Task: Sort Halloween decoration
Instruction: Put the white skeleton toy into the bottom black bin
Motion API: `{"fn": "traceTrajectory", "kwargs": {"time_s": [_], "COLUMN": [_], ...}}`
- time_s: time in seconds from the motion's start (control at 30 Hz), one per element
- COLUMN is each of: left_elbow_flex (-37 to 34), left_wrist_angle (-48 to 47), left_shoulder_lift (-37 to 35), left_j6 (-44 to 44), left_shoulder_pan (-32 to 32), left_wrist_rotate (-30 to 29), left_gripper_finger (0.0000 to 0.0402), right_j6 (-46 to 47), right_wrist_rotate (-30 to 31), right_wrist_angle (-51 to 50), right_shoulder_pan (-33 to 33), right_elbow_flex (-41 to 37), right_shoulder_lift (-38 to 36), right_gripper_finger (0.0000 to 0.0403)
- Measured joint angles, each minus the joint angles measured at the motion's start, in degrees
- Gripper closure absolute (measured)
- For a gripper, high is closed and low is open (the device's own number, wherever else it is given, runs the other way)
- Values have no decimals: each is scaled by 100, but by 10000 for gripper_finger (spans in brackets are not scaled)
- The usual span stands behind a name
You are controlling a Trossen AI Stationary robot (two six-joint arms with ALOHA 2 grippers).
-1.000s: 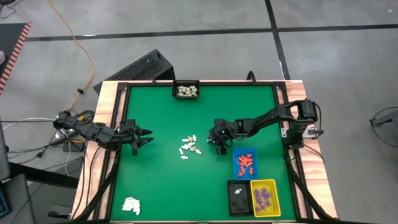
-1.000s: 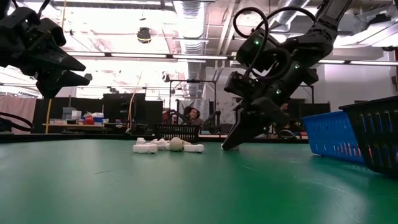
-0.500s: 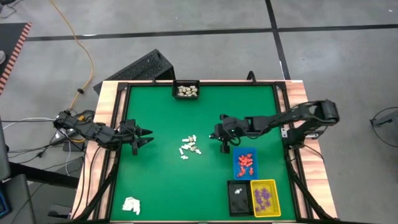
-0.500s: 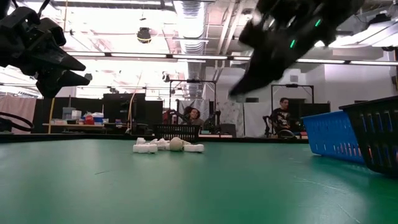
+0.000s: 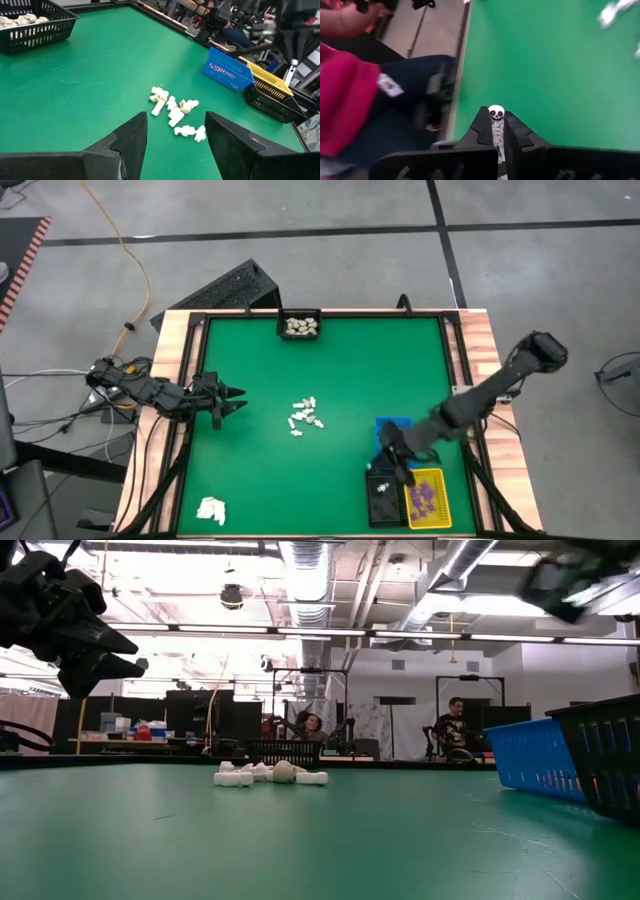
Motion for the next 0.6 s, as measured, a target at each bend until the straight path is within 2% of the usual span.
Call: {"fn": "traceTrajectory", "kwargs": {"time_s": [0.2,0.3,0.43,0.6], "left_elbow_flex": [0,0,0,0], "left_wrist_angle": [-1,-2,-2,-2], "left_shoulder_lift": [1,1,1,1], "left_j6": [-1,-1,1,0], "left_shoulder_pan": [-1,-1,-1,-1], "left_wrist_rotate": [-17,-16,-16,-16], "left_gripper_finger": [213,213,213,213], "right_j6": [1532,2046,2400,2393], "right_wrist_rotate": [718,781,747,670], "right_wrist_angle": [-12,7,-3,-35], "right_shoulder_pan": [998,1231,1313,1295], "right_elbow_flex": [0,4,4,54], "right_shoulder_lift": [434,736,1123,1407], "right_gripper_finger": [388,388,388,387]}}
